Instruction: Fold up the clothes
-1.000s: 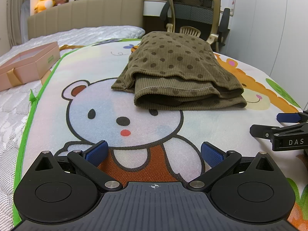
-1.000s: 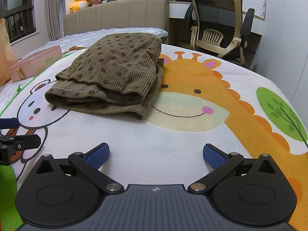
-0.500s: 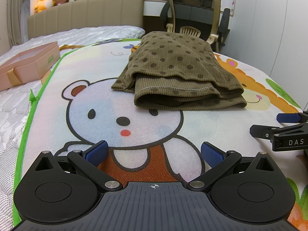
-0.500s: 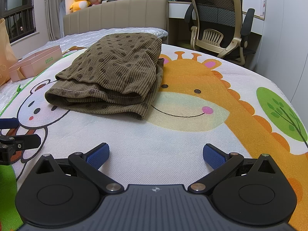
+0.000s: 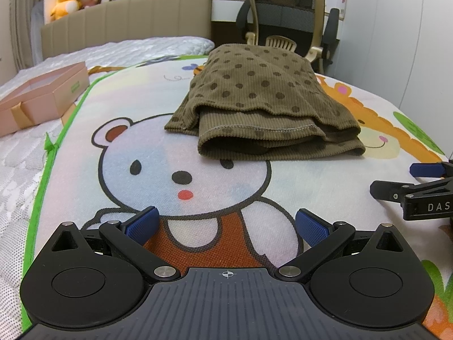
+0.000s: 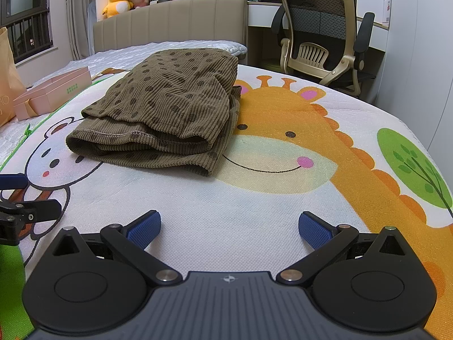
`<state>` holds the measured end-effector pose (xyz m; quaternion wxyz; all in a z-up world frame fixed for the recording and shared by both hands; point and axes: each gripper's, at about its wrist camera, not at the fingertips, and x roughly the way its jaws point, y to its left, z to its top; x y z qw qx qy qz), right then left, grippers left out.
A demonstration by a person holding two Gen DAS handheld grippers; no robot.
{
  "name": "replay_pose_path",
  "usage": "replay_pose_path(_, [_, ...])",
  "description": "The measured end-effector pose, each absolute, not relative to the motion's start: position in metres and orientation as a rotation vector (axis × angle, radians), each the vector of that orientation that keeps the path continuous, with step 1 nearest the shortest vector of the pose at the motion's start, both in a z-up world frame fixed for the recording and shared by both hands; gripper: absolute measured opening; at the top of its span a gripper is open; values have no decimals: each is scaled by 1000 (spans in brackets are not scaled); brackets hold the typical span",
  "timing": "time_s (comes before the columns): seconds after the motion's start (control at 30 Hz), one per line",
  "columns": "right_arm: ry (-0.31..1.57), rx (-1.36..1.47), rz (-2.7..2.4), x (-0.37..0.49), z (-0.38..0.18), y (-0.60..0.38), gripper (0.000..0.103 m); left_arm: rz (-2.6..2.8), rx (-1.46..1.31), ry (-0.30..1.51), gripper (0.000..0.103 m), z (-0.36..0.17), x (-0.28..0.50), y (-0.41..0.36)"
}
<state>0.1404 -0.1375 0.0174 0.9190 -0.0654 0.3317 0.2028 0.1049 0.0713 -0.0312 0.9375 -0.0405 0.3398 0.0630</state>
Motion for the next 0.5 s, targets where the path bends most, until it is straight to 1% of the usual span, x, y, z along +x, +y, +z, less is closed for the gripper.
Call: replay_pose_path(0.5, [683, -137, 414, 141, 18, -136, 103, 121, -128, 684, 103, -30, 103, 78])
